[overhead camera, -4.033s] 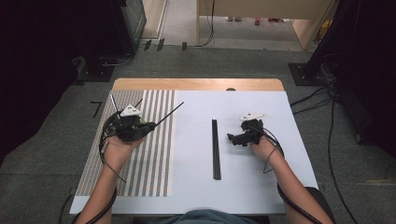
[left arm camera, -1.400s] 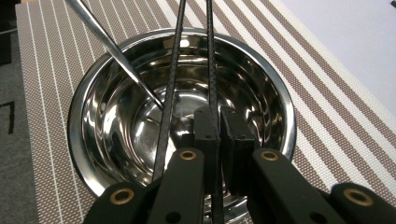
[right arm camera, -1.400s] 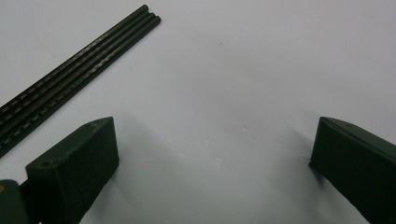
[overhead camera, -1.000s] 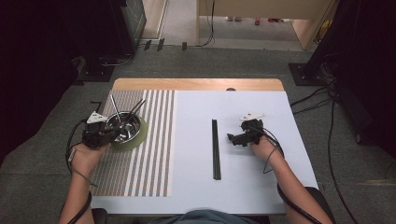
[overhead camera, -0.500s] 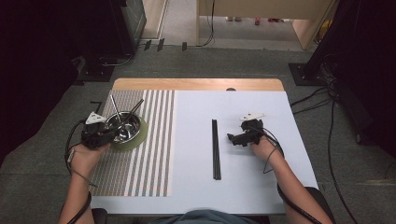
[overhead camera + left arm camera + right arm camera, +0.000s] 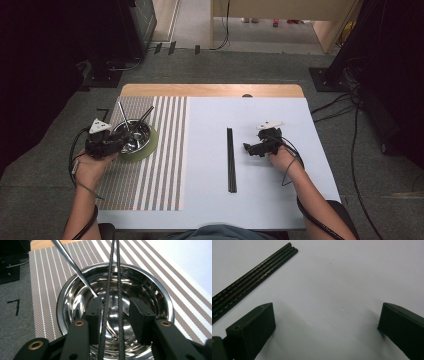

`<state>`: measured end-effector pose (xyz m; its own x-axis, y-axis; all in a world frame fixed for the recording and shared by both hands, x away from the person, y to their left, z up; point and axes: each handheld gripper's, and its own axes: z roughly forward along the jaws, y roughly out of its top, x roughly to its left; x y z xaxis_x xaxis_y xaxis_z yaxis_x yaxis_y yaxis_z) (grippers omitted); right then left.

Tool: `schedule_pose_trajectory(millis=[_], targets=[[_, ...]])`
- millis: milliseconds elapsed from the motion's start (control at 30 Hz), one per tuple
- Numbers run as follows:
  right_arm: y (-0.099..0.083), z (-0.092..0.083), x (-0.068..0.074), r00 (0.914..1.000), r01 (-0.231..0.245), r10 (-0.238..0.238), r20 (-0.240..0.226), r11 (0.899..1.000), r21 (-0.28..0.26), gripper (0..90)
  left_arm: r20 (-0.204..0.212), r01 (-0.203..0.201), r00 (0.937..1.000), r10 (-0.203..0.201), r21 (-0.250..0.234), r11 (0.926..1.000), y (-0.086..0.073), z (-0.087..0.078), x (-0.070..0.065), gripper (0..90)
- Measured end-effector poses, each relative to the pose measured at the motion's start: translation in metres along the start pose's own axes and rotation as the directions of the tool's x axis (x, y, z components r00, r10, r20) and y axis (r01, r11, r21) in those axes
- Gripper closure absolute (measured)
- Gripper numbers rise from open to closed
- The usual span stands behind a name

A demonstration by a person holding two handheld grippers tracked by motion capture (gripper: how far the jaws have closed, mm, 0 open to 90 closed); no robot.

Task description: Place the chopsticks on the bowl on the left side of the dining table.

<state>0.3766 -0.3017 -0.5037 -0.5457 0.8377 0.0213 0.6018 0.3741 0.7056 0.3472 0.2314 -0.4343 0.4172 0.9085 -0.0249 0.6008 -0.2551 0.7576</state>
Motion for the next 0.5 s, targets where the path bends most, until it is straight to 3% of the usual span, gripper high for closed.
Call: schedule_pose_trajectory(millis=[500], targets=[[0.000, 0.000, 0.000, 1.0000, 0.000, 0.000, 0.000, 1.000, 0.000, 0.5, 0.007, -0.022, 0.9997, 0.022, 0.033, 0.9992, -0.002, 0.012, 0.000, 63.6]])
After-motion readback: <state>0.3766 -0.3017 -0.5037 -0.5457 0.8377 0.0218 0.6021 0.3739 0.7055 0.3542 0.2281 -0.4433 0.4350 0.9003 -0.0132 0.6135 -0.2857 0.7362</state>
